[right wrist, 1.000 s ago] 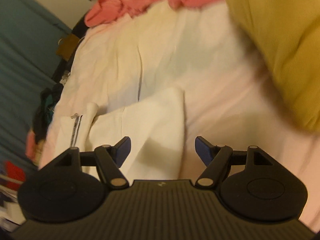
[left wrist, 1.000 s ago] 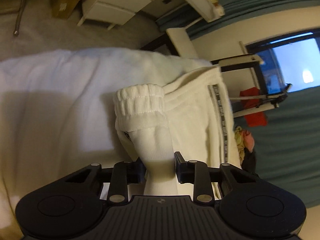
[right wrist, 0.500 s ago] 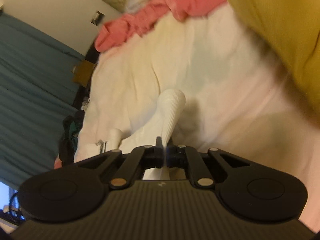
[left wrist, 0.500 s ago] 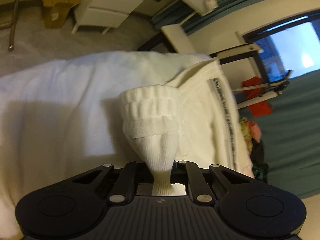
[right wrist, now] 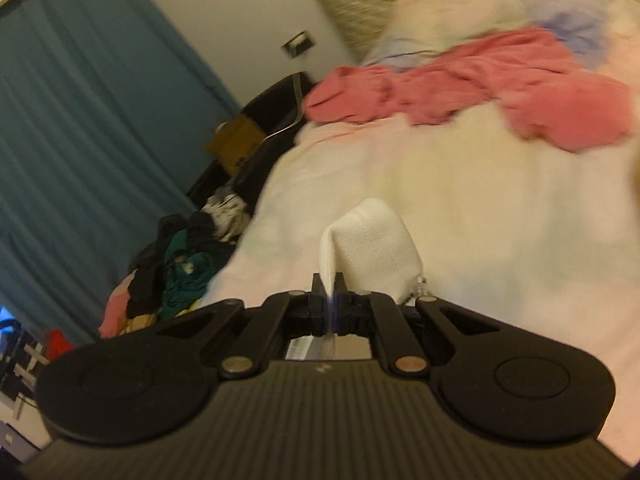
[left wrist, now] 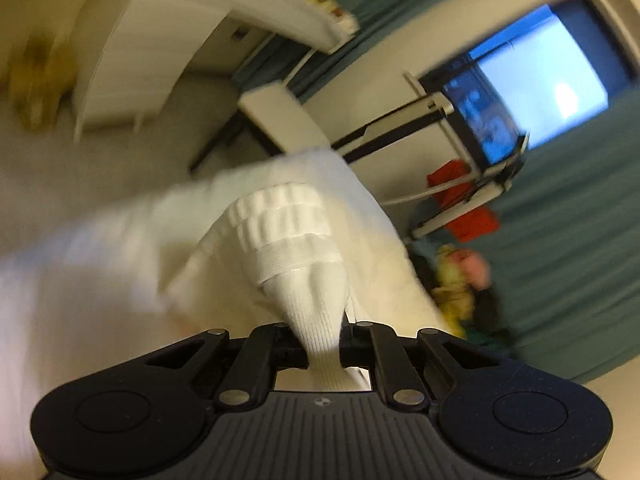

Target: Fold clothes

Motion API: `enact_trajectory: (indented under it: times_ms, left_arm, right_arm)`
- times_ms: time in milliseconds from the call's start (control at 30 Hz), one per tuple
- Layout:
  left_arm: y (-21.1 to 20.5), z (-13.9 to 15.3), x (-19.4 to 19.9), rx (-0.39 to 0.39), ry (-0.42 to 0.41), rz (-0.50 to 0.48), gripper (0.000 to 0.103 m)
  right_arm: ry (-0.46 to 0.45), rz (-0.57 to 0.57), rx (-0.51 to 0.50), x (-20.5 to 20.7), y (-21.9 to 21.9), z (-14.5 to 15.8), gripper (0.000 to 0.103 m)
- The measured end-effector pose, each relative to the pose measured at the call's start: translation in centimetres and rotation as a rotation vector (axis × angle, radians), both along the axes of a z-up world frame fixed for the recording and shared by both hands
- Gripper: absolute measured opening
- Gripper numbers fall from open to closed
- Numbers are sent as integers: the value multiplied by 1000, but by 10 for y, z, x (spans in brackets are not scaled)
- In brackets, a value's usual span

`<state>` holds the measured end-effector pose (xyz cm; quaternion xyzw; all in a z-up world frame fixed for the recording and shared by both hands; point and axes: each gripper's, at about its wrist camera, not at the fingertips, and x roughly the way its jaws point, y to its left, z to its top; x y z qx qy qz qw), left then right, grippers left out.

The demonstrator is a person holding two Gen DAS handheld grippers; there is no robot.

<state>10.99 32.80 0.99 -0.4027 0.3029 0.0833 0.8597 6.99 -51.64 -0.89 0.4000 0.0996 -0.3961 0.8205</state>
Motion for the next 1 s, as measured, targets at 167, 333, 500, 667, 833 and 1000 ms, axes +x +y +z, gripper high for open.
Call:
enact_trajectory:
  times_ms: [167,333,500,667,833,1000]
  left_arm:
    - [-17,1,103,51,40,17,10]
    - [-39,-35,213,199,156,-29,11]
    - [-46,-77,281,249,226,-50,12]
    - [-56,-89,296,294,257,-51,16]
    - [-50,-79,263,280,204,-79,32]
    - [-53,-67,179,256,64,-121,52]
  right_arm:
    - [92,0,-15,102,-19,-9,5]
    - [211,9,-89,197,-18,-49,6]
    - [305,20,-151,259,-21,-90,6]
    - [355,1,-167,273,-22,-110,8]
    - [310,54,-152,250,-17,-91,12]
    - [209,173,-188,178,27,-82,60]
